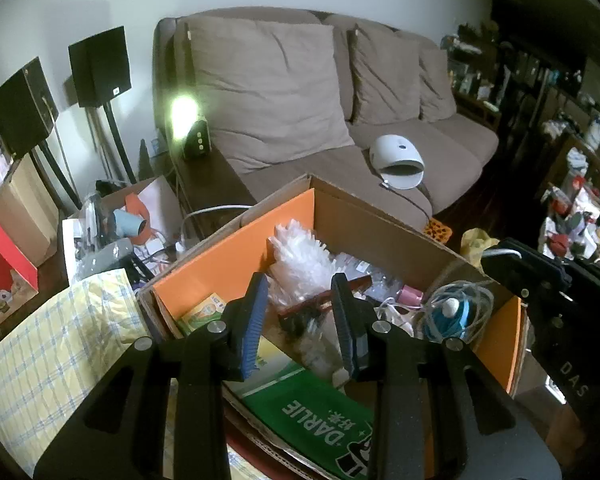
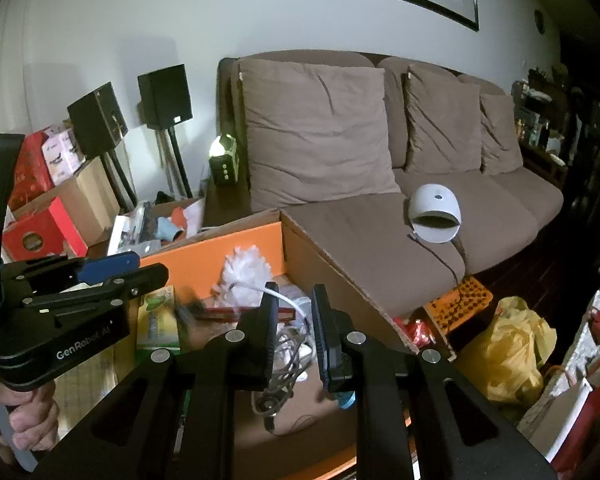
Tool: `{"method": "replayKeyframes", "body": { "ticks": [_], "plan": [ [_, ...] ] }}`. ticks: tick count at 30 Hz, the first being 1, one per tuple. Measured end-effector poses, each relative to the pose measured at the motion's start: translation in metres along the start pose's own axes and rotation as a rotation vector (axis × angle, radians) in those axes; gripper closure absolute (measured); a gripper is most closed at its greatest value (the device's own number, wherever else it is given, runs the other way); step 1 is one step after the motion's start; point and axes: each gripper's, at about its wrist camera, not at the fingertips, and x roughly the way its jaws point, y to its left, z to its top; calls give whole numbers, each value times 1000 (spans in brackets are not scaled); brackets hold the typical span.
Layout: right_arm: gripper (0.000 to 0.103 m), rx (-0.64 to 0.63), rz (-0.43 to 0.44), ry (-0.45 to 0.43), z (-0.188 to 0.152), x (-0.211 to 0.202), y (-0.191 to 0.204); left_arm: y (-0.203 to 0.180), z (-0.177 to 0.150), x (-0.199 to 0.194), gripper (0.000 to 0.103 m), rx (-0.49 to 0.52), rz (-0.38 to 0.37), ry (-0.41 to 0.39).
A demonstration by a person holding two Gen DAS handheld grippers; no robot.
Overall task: Organize objects
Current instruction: 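Lower the right tool into the box and open it while the left tool opens above the box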
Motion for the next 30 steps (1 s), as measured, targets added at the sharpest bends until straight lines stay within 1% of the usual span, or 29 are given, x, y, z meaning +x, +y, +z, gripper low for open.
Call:
{"method": "replayKeyframes", "body": {
  "ticks": [2, 3, 4, 8, 9, 11, 13, 14, 16, 18, 24, 27, 28, 30],
  "plan": [
    [80, 8, -6, -3, 0, -2, -1, -1, 0, 0, 71, -3, -1, -3],
    [73, 12, -14, -5, 1, -3, -2, 0, 0, -1, 70, -5, 0, -5],
    [70, 15, -22, -8, 1, -5, -2, -1, 1, -1, 66, -4, 1, -4],
    [63, 29, -37, -22, 4, -11, -6, -1, 1, -5, 61, 0, 8, -12],
    [61, 33, -43, -25, 4, -12, -8, -2, 1, -7, 58, 0, 9, -15],
    [59, 37, -52, -30, 5, -14, -9, -3, 2, -10, 54, 3, 15, -24],
    [57, 37, -60, -33, 5, -16, -10, -4, 3, -12, 45, 16, 24, -27],
    [57, 35, -63, -33, 5, -16, -9, -6, 3, -14, 43, 23, 32, -29],
    [56, 32, -68, -30, 5, -16, -8, -7, 3, -18, 35, 30, 41, -43],
    [55, 30, -65, -26, 5, -16, -7, -6, 4, -23, 31, 29, 44, -53],
    [48, 17, -71, -29, 5, -18, -3, -1, 9, -34, 26, 19, 55, -78],
    [43, 11, -79, -34, 5, -20, -2, 2, 9, -40, 21, 16, 62, -89],
    [42, 8, -86, -34, 5, -20, 0, 3, 9, -42, 18, 13, 63, -94],
    [42, -11, -103, -33, 6, -21, 4, 4, 10, -43, 15, 9, 58, -93]
  ]
}}
